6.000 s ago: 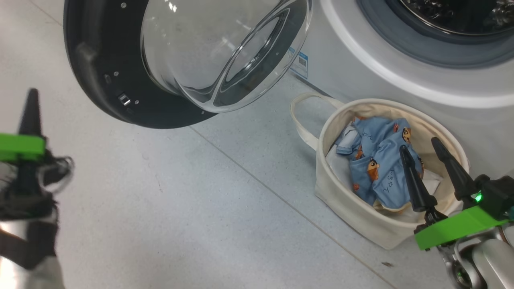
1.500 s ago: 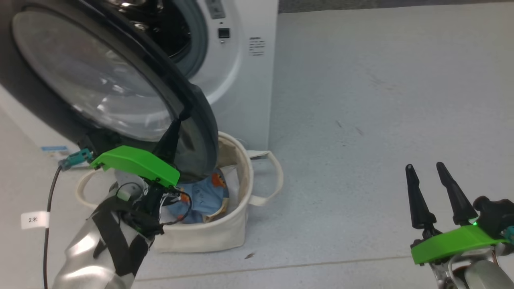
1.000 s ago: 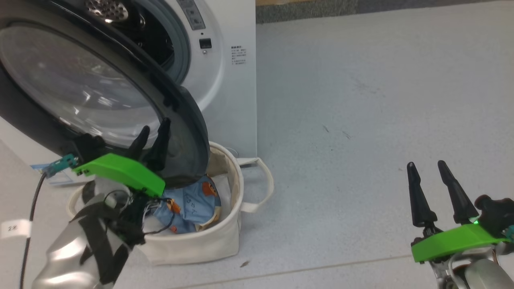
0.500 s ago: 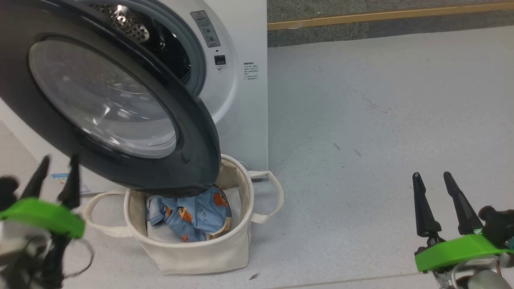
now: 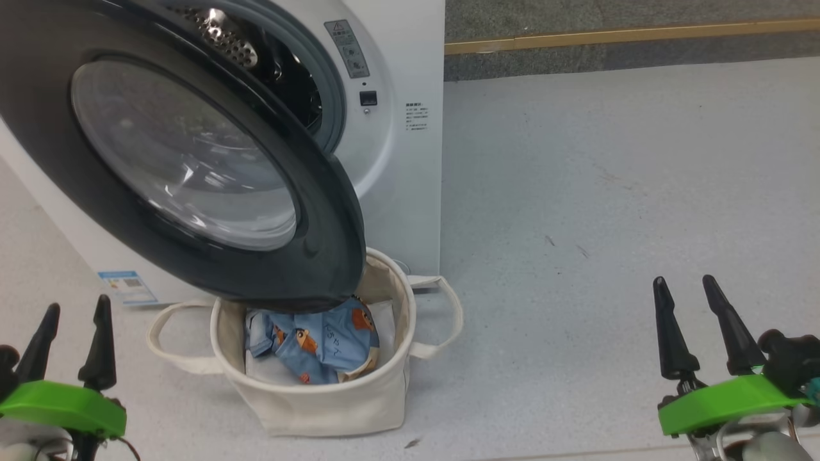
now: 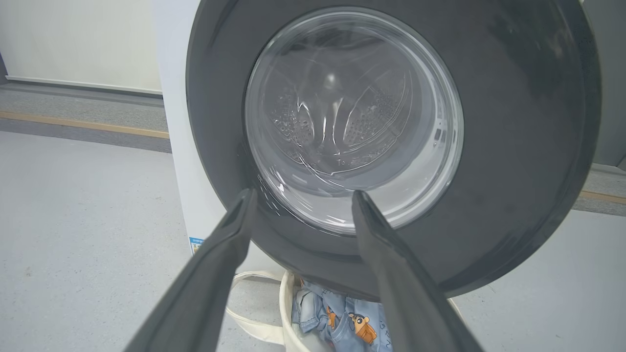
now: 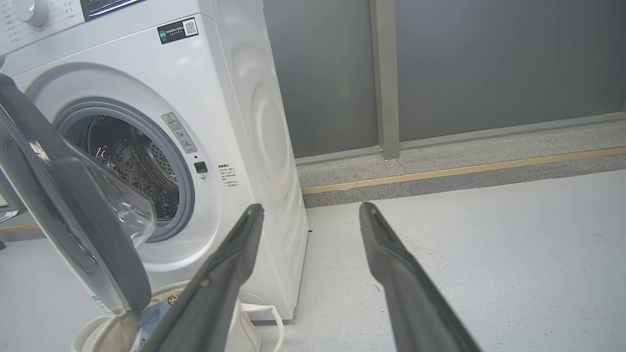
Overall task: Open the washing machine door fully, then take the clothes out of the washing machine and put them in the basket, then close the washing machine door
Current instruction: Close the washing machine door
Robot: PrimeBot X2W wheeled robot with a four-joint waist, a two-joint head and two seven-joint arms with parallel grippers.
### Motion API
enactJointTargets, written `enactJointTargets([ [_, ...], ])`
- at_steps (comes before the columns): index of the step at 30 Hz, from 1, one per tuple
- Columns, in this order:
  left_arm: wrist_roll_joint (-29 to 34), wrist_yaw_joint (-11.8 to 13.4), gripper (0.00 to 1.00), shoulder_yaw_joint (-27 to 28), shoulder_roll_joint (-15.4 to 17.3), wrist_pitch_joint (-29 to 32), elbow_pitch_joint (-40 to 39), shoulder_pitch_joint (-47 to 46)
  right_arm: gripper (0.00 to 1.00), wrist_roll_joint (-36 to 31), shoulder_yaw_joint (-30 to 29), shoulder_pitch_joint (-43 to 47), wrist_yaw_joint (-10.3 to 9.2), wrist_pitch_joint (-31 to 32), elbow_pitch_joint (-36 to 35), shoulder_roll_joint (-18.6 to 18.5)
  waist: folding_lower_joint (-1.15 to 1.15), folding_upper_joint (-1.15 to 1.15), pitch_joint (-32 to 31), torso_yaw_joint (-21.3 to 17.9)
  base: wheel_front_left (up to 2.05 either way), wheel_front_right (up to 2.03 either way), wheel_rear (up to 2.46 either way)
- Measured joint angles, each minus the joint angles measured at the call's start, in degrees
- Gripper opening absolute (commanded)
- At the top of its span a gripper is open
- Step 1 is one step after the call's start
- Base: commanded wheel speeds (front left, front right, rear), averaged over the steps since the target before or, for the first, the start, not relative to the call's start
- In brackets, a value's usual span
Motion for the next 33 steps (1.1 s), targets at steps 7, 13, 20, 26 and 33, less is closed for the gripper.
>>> enactJointTargets([
  [7, 1.9, -0.6, 1.00, 1.9, -1.5, 0.0, -0.5, 0.0, 1.00, 0.0, -0.2, 0.0, 0.00, 0.0, 0.0, 0.0, 0.00, 0.00, 0.8, 0.5, 0.00, 0.00, 0.00],
  [13, 3.3, -1.6, 1.00, 2.6, -1.9, 0.0, -0.1, -0.3, 1.00, 0.0, -0.2, 0.0, 0.00, 0.0, 0.0, 0.0, 0.00, 0.00, 1.1, 0.6, 0.00, 0.00, 0.00],
  [20, 3.9, -2.7, 1.00, 2.7, -2.4, 0.0, 0.9, -0.6, 1.00, 0.0, -0.2, 0.0, 0.00, 0.0, 0.0, -0.1, 0.00, 0.00, 1.2, 0.8, 0.00, 0.00, 0.00],
  [26, 4.5, -3.1, 1.00, 2.8, -2.5, 0.0, 1.2, -1.3, 0.97, 0.0, 0.0, 0.0, 0.00, 0.0, 0.1, -0.2, 0.00, 0.00, 1.4, 1.0, 0.00, 0.00, 0.00],
  [33, 4.7, -3.6, 1.00, 3.2, -3.3, 0.0, 1.3, -1.3, 0.00, 0.9, 0.2, 0.0, 0.00, 0.0, 0.1, -0.9, 0.00, 0.00, 1.6, 1.4, 0.00, 0.00, 0.00],
])
